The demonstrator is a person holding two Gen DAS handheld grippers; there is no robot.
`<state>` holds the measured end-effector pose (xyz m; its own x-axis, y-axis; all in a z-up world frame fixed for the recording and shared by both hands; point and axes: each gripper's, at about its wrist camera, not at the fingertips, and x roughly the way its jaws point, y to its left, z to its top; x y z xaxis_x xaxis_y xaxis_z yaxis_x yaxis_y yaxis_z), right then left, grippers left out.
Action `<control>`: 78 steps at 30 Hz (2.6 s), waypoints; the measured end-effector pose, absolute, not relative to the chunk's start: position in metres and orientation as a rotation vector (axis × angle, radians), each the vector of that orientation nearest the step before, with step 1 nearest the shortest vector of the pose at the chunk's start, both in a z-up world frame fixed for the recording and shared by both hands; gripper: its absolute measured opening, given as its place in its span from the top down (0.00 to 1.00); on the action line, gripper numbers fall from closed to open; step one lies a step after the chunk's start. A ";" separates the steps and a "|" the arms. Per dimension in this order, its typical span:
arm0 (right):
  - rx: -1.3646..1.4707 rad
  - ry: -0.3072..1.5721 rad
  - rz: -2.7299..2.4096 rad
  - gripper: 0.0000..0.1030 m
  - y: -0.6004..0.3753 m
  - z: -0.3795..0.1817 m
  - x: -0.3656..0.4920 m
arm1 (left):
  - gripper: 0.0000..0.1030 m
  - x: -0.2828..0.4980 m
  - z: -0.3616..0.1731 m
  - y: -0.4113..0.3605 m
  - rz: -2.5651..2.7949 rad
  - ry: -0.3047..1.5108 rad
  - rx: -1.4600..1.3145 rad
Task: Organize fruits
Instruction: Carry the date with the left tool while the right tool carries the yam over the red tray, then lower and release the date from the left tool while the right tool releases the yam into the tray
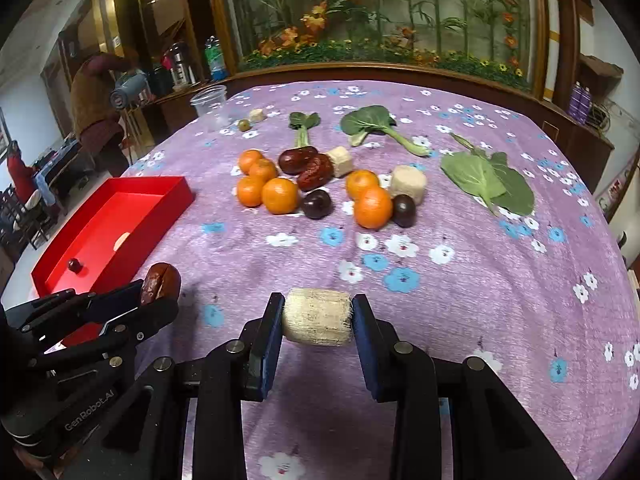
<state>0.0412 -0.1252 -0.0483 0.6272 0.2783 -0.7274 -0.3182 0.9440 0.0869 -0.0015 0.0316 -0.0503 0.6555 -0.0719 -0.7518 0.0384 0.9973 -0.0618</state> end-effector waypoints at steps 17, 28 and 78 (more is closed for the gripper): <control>-0.089 0.814 0.426 0.64 -0.081 -0.043 0.041 | 0.72 -0.012 -0.044 0.079 0.057 0.861 -0.132; -0.108 0.801 0.524 0.64 -0.034 -0.039 0.045 | 0.72 -0.028 -0.024 0.102 0.073 0.832 -0.200; -0.177 0.805 0.691 0.64 0.106 -0.043 0.093 | 0.72 -0.007 -0.035 0.252 0.400 0.828 -0.320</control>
<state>0.0928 0.1059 -0.0430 0.4893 0.5005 -0.7142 -0.6296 0.7694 0.1078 -0.0070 0.2523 -0.0354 0.6099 0.2170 -0.7622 -0.4618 0.8789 -0.1193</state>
